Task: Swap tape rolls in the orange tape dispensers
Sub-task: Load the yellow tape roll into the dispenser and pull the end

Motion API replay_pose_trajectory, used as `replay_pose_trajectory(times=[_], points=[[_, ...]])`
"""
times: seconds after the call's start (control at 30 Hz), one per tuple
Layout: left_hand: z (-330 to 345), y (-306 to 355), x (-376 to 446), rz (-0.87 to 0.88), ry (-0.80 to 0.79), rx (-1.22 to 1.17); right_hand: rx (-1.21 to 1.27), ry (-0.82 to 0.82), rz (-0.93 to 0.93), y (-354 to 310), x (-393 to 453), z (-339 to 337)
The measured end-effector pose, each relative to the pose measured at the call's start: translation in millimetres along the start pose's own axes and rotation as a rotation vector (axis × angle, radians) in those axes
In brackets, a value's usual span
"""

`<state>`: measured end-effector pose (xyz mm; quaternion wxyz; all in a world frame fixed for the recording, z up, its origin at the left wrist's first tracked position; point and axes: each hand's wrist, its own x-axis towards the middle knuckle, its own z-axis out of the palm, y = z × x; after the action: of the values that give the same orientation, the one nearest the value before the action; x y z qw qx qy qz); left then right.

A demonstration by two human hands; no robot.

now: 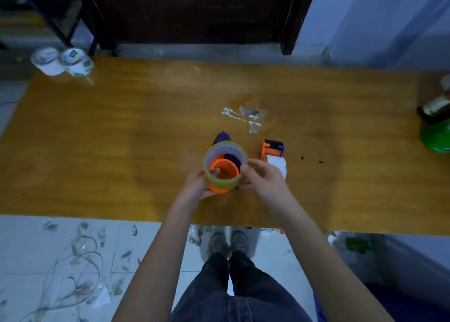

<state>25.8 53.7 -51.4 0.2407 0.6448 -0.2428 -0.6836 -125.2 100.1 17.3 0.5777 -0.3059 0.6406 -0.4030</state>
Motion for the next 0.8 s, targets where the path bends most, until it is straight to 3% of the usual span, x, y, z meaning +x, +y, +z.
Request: replay_pose_trajectory(times=[0.33, 0.8], points=[[-20.2, -9.4, 4.5, -0.023, -0.037, -0.057, -0.148, 0.099, 0.11, 31.7, 13.4, 25.9], [-23.4, -11.2, 7.0, -0.034, -0.093, -0.154, -0.446, 0.139, -0.028, 30.2, 15.2, 24.0]])
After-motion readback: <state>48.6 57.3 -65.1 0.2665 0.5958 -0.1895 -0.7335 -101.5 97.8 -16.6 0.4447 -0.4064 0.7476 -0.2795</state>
